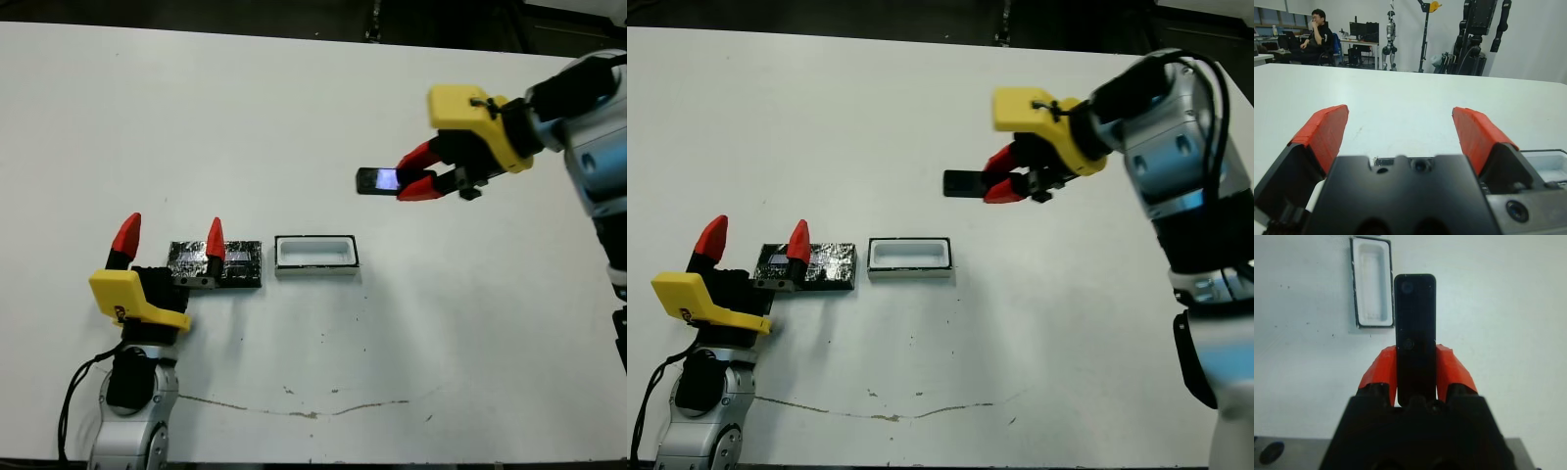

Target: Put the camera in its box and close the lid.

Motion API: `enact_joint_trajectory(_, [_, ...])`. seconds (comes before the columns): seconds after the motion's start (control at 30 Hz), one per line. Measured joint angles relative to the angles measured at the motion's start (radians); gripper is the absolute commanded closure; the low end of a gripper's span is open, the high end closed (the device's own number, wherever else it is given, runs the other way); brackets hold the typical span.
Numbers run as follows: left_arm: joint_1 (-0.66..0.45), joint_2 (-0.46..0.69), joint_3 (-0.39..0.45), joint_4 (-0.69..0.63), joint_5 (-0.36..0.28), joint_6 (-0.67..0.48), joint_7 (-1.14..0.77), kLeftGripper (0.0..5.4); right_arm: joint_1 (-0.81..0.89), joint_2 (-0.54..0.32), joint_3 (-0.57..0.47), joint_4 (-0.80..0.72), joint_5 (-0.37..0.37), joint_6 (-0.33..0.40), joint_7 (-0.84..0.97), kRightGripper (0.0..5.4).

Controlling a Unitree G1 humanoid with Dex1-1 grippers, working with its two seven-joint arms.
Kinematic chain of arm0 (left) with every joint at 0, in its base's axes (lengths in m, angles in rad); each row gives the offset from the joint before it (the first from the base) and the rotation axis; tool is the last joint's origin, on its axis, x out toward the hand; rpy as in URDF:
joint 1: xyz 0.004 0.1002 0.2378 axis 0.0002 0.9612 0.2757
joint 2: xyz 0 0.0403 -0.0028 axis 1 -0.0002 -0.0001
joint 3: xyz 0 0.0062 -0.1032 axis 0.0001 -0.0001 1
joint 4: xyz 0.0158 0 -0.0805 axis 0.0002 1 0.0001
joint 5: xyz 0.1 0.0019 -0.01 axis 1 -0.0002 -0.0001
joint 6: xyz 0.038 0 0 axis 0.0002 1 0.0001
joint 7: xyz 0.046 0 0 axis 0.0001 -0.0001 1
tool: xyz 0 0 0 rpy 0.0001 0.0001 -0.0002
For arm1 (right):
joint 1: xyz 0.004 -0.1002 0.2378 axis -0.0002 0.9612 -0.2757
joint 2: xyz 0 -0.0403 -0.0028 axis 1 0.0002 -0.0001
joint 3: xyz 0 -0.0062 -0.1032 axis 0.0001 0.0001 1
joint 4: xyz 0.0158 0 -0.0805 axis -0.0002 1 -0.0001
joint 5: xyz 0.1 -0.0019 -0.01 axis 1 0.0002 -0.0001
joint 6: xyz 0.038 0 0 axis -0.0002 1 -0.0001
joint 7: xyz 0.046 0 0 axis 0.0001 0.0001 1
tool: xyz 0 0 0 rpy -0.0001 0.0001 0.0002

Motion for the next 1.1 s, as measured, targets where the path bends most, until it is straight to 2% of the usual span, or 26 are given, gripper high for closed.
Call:
enact_joint_trajectory(0.17, [-0.001, -0.010, -0.010, -0.008, 0.000, 0.019, 0.011, 0.00, -0.017, 0.034, 0.075, -0.015, -0.022, 0.022, -0.007, 3.76])
enact_joint_trajectory(0.37, [-0.010, -0.013, -0.021, -0.020, 0.014, 0.040, 0.027, 0.00, -0.075, 0.075, 0.145, 0.051, -0.032, 0.048, 0.007, 3.76])
enact_joint_trajectory(0.67, [-0.015, -0.020, -0.022, -0.020, 0.014, 0.040, 0.030, 0.00, -0.096, 0.138, 0.204, 0.121, -0.045, -0.032, 0.000, 3.76])
enact_joint_trajectory(0.93, [-0.014, -0.031, -0.025, -0.020, 0.014, 0.040, 0.032, 0.00, -0.097, 0.180, 0.247, 0.141, -0.094, -0.031, -0.002, 3.76])
enact_joint_trajectory(1.1, [-0.011, -0.031, -0.026, -0.020, 0.017, 0.039, 0.032, 0.00, -0.096, 0.209, 0.257, 0.143, -0.102, -0.006, -0.002, 3.76])
